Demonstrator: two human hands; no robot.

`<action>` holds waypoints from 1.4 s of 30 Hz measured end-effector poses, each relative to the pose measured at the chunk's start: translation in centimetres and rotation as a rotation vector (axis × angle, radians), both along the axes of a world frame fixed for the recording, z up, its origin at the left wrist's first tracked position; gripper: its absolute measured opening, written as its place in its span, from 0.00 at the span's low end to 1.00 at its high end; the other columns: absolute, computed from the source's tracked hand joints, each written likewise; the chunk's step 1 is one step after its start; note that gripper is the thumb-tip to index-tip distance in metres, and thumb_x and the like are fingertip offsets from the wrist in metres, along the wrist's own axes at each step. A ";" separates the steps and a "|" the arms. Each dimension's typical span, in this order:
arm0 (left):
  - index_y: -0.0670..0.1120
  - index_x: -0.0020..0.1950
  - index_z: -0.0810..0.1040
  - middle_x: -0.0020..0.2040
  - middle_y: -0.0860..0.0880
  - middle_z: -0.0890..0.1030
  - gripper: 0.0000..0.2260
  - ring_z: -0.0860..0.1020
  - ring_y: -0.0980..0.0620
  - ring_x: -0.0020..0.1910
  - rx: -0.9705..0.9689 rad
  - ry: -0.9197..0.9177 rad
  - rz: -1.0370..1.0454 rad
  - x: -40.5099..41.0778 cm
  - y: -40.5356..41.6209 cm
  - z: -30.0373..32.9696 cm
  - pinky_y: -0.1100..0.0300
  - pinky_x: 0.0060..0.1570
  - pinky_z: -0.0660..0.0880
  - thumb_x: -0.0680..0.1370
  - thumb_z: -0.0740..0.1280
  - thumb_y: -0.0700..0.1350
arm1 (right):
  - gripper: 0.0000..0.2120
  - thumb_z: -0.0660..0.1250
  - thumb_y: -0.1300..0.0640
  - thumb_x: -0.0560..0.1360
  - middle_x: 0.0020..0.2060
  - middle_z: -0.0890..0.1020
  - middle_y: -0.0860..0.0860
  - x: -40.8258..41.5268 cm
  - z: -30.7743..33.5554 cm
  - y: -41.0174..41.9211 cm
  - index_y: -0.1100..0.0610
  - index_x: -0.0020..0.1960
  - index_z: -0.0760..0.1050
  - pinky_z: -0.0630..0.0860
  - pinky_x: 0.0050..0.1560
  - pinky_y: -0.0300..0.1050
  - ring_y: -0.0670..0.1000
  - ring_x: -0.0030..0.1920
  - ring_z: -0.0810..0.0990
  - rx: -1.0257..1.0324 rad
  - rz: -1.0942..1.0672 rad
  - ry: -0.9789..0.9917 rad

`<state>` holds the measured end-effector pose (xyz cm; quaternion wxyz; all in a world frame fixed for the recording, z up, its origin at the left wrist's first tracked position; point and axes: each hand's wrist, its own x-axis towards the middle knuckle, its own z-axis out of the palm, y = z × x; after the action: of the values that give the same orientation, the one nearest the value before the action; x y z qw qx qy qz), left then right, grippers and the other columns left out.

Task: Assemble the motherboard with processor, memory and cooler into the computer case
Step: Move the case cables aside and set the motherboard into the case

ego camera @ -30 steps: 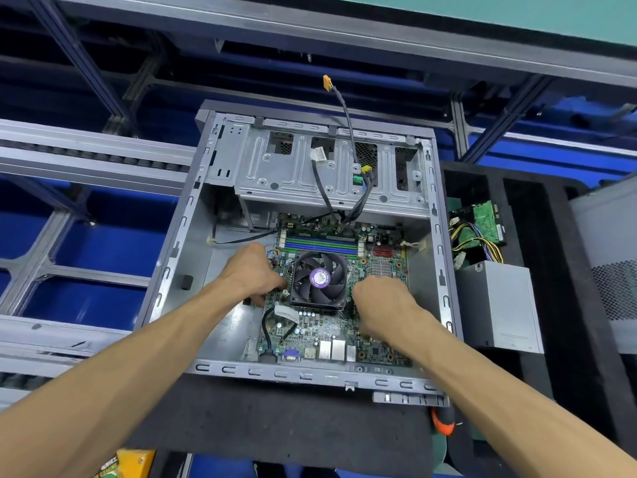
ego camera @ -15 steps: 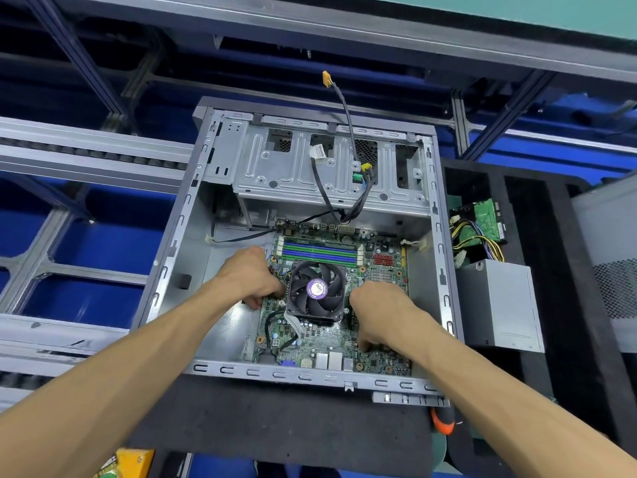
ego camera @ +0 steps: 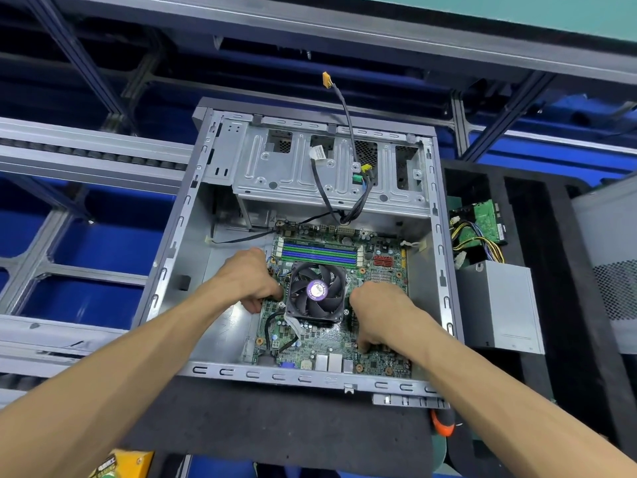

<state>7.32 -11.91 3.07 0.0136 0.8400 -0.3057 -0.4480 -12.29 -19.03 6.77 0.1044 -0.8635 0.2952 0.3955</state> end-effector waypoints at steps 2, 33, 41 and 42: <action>0.37 0.44 0.76 0.27 0.43 0.82 0.12 0.83 0.49 0.27 -0.002 -0.003 -0.001 -0.1 0.0 0.0 0.54 0.35 0.83 0.71 0.76 0.43 | 0.20 0.81 0.50 0.68 0.50 0.84 0.53 -0.1 0.1 -0.1 0.60 0.54 0.80 0.77 0.41 0.47 0.56 0.50 0.84 0.003 -0.023 0.000; 0.38 0.43 0.79 0.29 0.44 0.83 0.12 0.84 0.49 0.28 0.091 0.003 -0.046 0.1 -0.4 -0.3 0.57 0.36 0.83 0.69 0.76 0.45 | 0.25 0.81 0.48 0.68 0.42 0.77 0.51 0.3 0.1 -0.4 0.61 0.56 0.79 0.83 0.51 0.50 0.55 0.43 0.78 0.091 -0.044 0.014; 0.33 0.44 0.79 0.32 0.41 0.84 0.14 0.85 0.45 0.32 0.079 0.068 -0.006 0.2 -0.2 -0.3 0.48 0.38 0.84 0.70 0.78 0.42 | 0.20 0.81 0.49 0.68 0.33 0.74 0.49 0.1 -0.1 -0.4 0.61 0.51 0.80 0.82 0.48 0.48 0.54 0.40 0.78 0.084 -0.078 0.007; 0.33 0.44 0.79 0.32 0.41 0.84 0.14 0.85 0.45 0.32 0.083 0.069 -0.014 0.2 -0.2 -0.2 0.48 0.37 0.84 0.70 0.78 0.42 | 0.21 0.81 0.49 0.68 0.33 0.75 0.49 0.0 -0.1 -0.5 0.61 0.52 0.80 0.82 0.47 0.48 0.54 0.40 0.78 0.086 -0.086 0.006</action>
<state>7.54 -12.11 2.87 -0.0140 0.8218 -0.2920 -0.4890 -12.31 -19.48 6.65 0.1575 -0.8436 0.3150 0.4054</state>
